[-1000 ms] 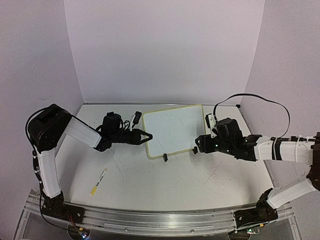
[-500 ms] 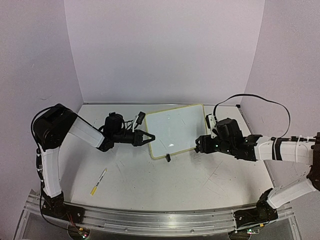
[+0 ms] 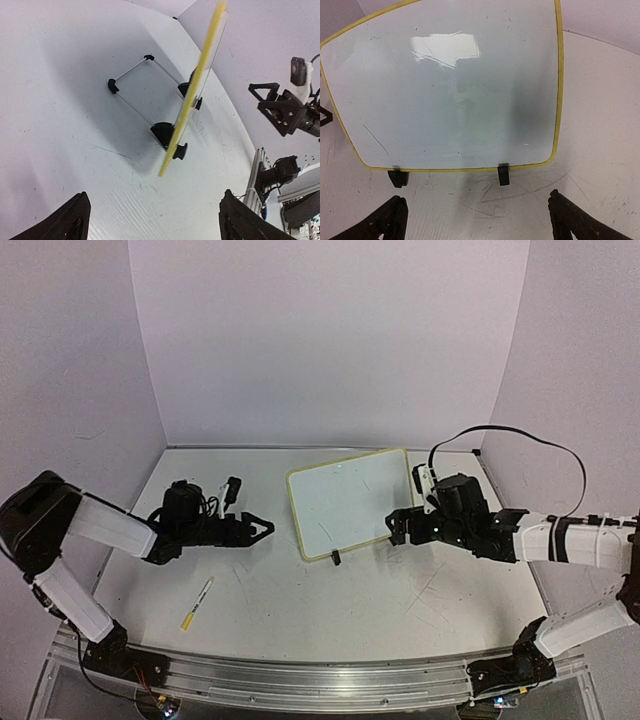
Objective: Write a sentence on the whiteboard
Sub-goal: Adjust the whiteboard at the center of the board, then adjust the whiteboard stand at the center of the board.
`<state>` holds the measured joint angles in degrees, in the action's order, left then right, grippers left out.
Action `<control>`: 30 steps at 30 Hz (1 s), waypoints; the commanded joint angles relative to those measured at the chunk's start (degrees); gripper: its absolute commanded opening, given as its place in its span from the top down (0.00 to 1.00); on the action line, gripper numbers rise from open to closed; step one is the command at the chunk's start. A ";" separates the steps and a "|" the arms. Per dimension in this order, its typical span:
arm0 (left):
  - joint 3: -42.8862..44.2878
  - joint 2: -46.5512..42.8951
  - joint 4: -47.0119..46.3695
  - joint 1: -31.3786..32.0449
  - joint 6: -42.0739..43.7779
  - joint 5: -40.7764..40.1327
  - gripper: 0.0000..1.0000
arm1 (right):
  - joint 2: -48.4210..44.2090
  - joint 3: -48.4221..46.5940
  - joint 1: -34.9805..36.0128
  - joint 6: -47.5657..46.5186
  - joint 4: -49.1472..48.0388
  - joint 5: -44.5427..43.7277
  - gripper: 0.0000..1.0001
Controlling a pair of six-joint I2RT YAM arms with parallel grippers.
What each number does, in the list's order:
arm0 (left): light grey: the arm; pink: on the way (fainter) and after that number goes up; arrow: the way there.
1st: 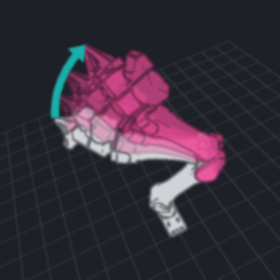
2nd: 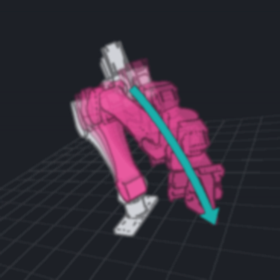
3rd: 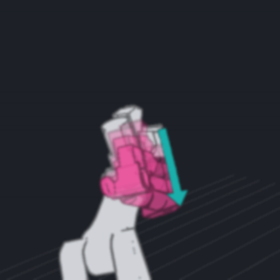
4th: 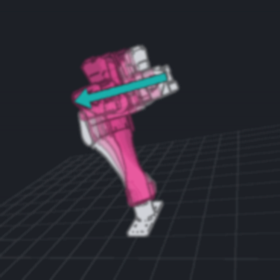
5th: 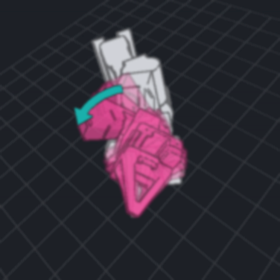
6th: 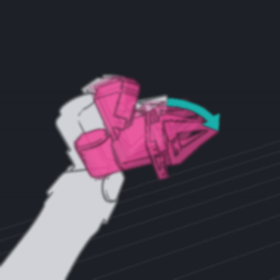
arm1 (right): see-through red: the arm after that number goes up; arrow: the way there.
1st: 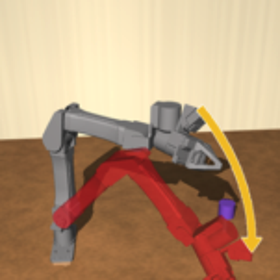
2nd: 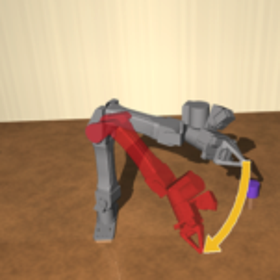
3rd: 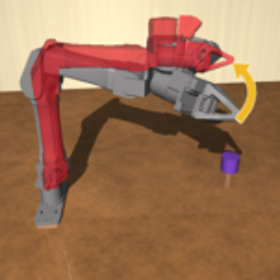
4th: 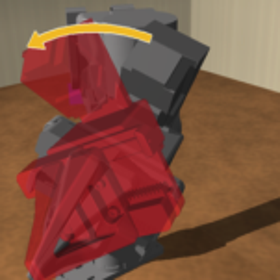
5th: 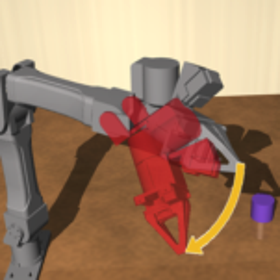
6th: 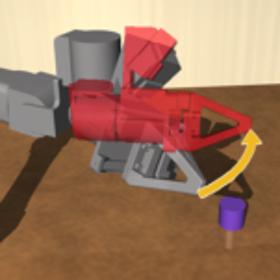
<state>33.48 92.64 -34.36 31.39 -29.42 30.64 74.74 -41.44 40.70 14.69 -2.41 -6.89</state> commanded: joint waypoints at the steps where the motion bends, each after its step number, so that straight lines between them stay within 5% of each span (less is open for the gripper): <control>1: -5.01 -14.01 10.28 0.31 -7.76 -5.71 0.09 | 1.14 -3.22 0.26 -3.68 -2.78 -2.54 0.02; 6: -2.04 -24.17 35.19 0.38 -10.50 -17.22 0.10 | 10.47 -11.18 -0.62 -1.77 5.21 -4.27 0.02; 12: 5.23 -26.60 56.55 0.33 -10.44 -25.18 0.13 | 19.16 -14.83 -3.26 -3.09 10.22 -1.50 0.23; 30: 4.88 -29.15 59.76 0.33 -12.60 -25.90 0.08 | 31.14 -15.19 -3.26 -3.09 2.25 -1.31 0.52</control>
<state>36.75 64.40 24.59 31.81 -41.59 5.78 104.73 -55.62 37.30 10.76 4.96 -6.91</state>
